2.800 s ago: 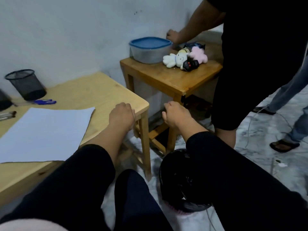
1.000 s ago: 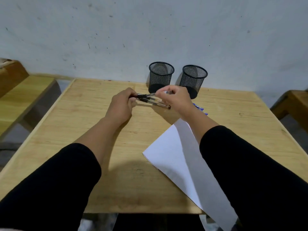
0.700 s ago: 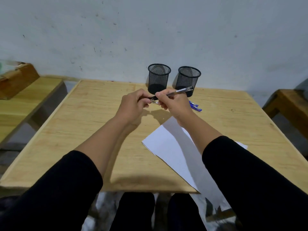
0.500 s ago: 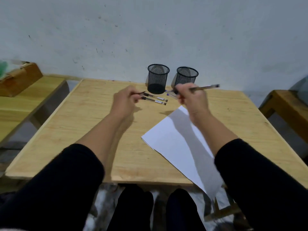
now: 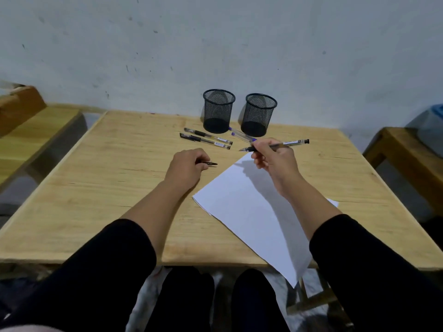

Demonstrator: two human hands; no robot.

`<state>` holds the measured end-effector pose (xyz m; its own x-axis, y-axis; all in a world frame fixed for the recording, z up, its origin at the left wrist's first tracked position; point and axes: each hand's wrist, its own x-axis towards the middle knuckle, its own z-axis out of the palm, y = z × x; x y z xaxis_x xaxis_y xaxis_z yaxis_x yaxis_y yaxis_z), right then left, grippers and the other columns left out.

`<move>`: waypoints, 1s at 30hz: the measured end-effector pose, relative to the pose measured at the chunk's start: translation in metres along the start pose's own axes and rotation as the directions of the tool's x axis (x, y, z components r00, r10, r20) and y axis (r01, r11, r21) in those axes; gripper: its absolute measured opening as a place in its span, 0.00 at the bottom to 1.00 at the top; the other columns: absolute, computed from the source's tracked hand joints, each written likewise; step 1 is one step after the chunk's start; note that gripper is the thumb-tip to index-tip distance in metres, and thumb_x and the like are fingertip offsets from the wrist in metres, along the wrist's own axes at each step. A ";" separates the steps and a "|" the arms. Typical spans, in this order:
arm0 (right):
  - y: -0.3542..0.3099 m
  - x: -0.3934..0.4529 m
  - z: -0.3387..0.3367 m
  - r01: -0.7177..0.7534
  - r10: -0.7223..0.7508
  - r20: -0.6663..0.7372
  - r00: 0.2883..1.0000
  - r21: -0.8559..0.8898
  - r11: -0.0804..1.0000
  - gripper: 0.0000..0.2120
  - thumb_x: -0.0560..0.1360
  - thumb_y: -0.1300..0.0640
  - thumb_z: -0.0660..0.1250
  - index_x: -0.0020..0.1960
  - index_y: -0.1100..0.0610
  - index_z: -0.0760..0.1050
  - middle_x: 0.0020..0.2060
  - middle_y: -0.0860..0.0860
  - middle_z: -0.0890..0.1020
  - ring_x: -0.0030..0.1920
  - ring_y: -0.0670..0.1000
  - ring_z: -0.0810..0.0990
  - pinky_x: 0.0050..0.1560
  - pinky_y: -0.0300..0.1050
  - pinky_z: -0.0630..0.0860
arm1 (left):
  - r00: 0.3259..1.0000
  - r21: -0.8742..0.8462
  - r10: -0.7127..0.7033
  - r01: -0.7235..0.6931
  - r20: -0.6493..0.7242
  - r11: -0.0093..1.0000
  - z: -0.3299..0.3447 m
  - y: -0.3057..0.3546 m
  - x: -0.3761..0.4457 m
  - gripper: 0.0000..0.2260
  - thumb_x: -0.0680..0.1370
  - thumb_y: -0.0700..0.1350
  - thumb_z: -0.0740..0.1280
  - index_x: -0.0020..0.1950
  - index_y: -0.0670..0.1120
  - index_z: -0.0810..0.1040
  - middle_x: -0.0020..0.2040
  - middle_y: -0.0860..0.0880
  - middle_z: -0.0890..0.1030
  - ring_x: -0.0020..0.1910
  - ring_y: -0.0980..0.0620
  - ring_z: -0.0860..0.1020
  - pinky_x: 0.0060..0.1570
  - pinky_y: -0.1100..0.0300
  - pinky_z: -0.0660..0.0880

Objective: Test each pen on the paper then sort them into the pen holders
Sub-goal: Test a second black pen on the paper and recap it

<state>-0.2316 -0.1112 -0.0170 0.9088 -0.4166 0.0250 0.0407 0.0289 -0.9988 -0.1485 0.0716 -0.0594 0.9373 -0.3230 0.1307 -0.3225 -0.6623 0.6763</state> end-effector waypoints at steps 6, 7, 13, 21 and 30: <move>0.002 -0.013 0.011 -0.084 0.082 0.060 0.995 0.024 0.996 0.07 0.78 0.60 0.63 0.51 0.60 0.79 0.36 0.55 0.81 0.31 0.46 0.77 0.32 0.36 0.72 | 0.998 -0.112 -0.054 0.052 -0.014 0.992 -0.016 0.009 -0.023 0.11 0.76 0.42 0.67 0.58 0.49 0.79 0.56 0.50 0.80 0.50 0.57 0.76 0.53 0.66 0.68; 0.003 -0.018 0.014 -0.088 0.086 0.093 0.992 0.025 0.996 0.07 0.77 0.61 0.64 0.52 0.59 0.79 0.37 0.54 0.82 0.33 0.46 0.78 0.33 0.36 0.73 | 0.998 -0.139 -0.058 0.054 -0.021 0.989 -0.021 0.009 -0.033 0.10 0.76 0.43 0.67 0.56 0.49 0.79 0.54 0.50 0.81 0.48 0.57 0.77 0.52 0.65 0.70; 0.016 -0.045 0.042 -0.146 0.158 0.146 0.977 -0.088 0.985 0.06 0.75 0.64 0.65 0.45 0.57 0.79 0.29 0.52 0.75 0.29 0.46 0.70 0.27 0.35 0.66 | 0.997 -0.015 -0.003 0.002 -0.083 1.000 -0.020 -0.003 -0.100 0.07 0.72 0.48 0.71 0.49 0.51 0.81 0.45 0.54 0.81 0.45 0.55 0.76 0.46 0.64 0.67; 0.028 -0.057 0.052 -0.137 0.167 0.189 0.968 -0.163 0.977 0.08 0.76 0.62 0.62 0.40 0.61 0.75 0.28 0.56 0.75 0.23 0.46 0.69 0.22 0.35 0.64 | 0.992 0.020 0.028 -0.025 -0.126 0.999 -0.014 -0.011 -0.104 0.08 0.71 0.49 0.71 0.49 0.49 0.81 0.45 0.52 0.81 0.45 0.55 0.74 0.44 0.67 0.63; 0.041 -0.048 0.071 0.115 -0.005 0.245 0.970 -0.436 0.893 0.06 0.73 0.61 0.63 0.40 0.60 0.77 0.29 0.51 0.74 0.31 0.45 0.70 0.31 0.31 0.67 | 0.991 0.026 0.044 -0.041 -0.129 0.999 -0.013 -0.014 -0.103 0.08 0.71 0.47 0.71 0.49 0.48 0.82 0.46 0.50 0.82 0.48 0.51 0.77 0.46 0.67 0.63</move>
<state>-0.2440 -0.0258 -0.0558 0.9826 -0.1814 0.0395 -0.0408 -0.4184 -0.9074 -0.2394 0.1225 -0.0730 0.9314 -0.2622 0.2525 -0.3640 -0.6657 0.6514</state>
